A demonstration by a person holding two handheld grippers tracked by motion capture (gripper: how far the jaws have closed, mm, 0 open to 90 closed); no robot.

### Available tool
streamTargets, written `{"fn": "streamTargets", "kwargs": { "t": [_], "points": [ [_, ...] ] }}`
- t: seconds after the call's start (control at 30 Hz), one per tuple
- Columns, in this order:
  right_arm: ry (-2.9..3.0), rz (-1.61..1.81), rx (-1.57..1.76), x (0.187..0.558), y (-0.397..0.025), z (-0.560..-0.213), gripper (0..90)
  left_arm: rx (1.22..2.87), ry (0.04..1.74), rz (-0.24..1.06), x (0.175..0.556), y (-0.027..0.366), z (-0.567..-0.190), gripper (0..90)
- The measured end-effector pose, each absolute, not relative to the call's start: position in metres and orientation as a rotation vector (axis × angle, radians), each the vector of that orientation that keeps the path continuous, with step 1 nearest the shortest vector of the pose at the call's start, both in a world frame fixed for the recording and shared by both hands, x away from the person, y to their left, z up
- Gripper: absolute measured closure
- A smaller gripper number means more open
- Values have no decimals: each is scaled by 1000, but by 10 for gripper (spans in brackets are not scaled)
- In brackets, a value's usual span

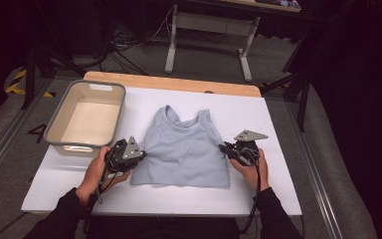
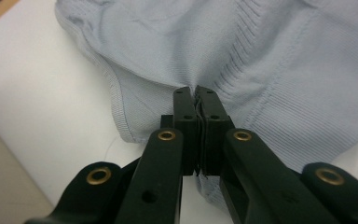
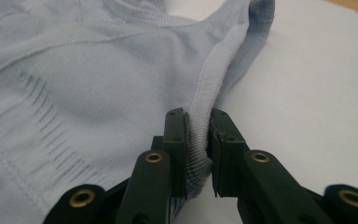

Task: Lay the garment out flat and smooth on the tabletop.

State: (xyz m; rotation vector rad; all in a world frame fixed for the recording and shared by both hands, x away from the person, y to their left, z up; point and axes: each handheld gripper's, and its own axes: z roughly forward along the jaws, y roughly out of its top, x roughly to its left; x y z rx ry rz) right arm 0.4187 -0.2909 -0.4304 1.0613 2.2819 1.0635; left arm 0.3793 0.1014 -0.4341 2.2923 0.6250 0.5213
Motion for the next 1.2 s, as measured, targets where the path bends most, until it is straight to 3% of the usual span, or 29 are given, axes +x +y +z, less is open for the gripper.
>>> {"fn": "streamTargets", "kwargs": {
  "t": [0.27, 0.53, 0.63, 0.87, 1.2],
  "points": [
    [2318, 972, 1120, 423, -298, -443, 778, 2310, 625, 484, 392, 83, -448, 854],
    [2227, 1031, 1118, 427, -305, -430, 608, 2175, 635, 527, 410, 79, -431, 663],
    [2176, 1082, 1090, 432, -305, -423, 591, 2098, 645, 543, 423, 74, -426, 608],
    [2138, 1122, 1036, 465, -302, -411, 527, 2091, 730, 635, 462, 57, -426, 476],
    [2213, 1130, 1031, 523, -278, -403, 484, 2080, 931, 642, 525, 55, -434, 428]
  ]
}}
